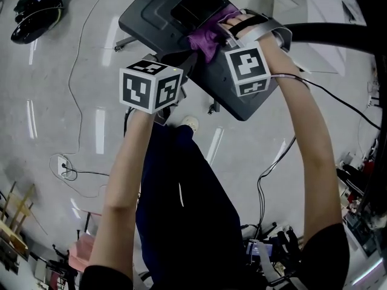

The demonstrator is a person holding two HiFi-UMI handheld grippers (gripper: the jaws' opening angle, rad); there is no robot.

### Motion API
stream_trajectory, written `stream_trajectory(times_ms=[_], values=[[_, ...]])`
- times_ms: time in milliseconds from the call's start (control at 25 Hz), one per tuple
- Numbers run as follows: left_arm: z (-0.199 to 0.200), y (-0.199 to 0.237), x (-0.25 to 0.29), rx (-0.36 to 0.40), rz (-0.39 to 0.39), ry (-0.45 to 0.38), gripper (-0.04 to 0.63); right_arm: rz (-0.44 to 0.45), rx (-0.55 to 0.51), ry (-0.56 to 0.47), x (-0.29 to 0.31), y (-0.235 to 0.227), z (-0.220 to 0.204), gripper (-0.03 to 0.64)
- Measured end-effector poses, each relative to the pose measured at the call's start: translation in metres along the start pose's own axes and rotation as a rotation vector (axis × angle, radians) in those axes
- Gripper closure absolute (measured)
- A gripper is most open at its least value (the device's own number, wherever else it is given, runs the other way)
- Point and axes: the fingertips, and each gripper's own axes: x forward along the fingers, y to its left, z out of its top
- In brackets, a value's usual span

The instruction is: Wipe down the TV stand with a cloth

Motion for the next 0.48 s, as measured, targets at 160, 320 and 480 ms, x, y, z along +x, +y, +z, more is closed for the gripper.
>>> stream_trajectory(times_ms=[160, 320, 480], values=[[-0.003, -0.003, 0.006, 0.006, -0.009, 0.012, 0.588, 0.02, -0.016, -0.003, 0.0, 0.004, 0.001, 0.512], [-0.004, -0.013, 0.011, 0.017, -0.019, 0.015, 0.588, 0.031, -0.006, -0.007, -0.005, 0.019, 0.0, 0.512], [-0.013, -0.026, 0.016, 0.025, -0.027, 0.025, 0.588, 0.043, -0.01, -0.005, -0.015, 0.039, 0.0, 0.512]])
